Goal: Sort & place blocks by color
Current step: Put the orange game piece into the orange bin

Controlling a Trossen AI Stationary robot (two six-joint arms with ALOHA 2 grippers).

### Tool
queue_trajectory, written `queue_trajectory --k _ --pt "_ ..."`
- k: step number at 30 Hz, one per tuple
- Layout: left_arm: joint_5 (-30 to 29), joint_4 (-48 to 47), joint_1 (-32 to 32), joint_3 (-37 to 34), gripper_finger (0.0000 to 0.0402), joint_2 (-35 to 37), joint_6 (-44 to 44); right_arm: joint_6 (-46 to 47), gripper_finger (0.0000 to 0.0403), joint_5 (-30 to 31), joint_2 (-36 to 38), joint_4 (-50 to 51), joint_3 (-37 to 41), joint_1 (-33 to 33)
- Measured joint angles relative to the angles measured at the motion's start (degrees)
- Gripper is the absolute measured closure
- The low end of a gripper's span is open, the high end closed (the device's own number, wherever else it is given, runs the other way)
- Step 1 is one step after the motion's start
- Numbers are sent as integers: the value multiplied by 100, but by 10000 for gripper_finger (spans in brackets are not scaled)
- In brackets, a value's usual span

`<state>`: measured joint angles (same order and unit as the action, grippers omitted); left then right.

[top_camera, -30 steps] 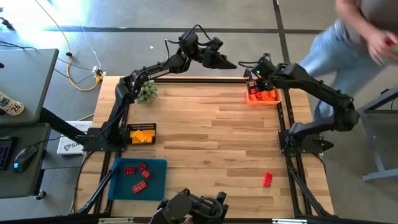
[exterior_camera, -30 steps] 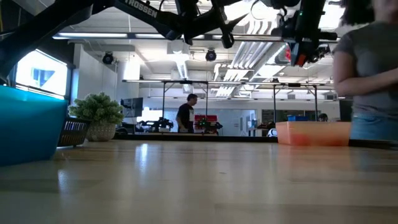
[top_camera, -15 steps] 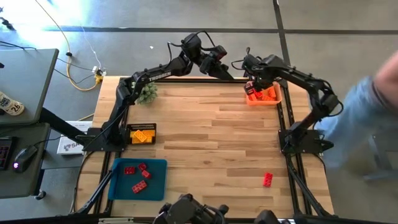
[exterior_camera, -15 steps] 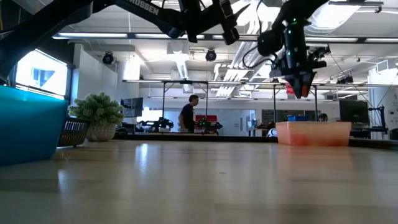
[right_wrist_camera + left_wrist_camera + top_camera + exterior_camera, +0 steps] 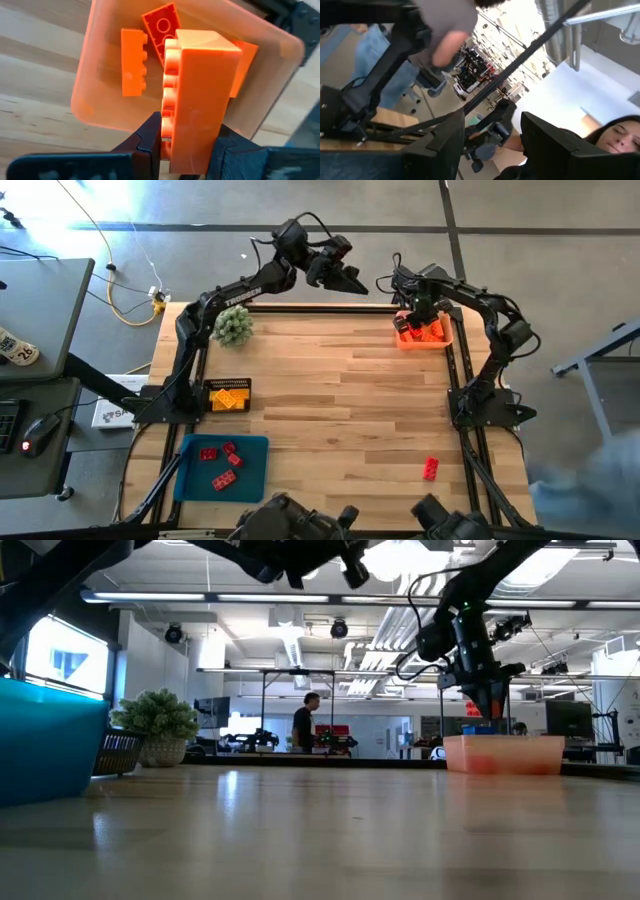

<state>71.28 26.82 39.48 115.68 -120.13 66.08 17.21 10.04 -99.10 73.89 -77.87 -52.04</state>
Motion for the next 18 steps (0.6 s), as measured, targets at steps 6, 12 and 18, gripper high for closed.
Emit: queue_trajectory --k 6,12,18 --pt "-59 -49 -4 0 221 414 1 -78 324 -594 -231 -66 -2 -267" --pt "-444 -442 -5 0 246 816 -30 -191 309 -847 -491 -64 -2 -441" --pt "-683 -628 -36 2 269 979 -70 -391 282 -772 -554 -64 -2 -493"
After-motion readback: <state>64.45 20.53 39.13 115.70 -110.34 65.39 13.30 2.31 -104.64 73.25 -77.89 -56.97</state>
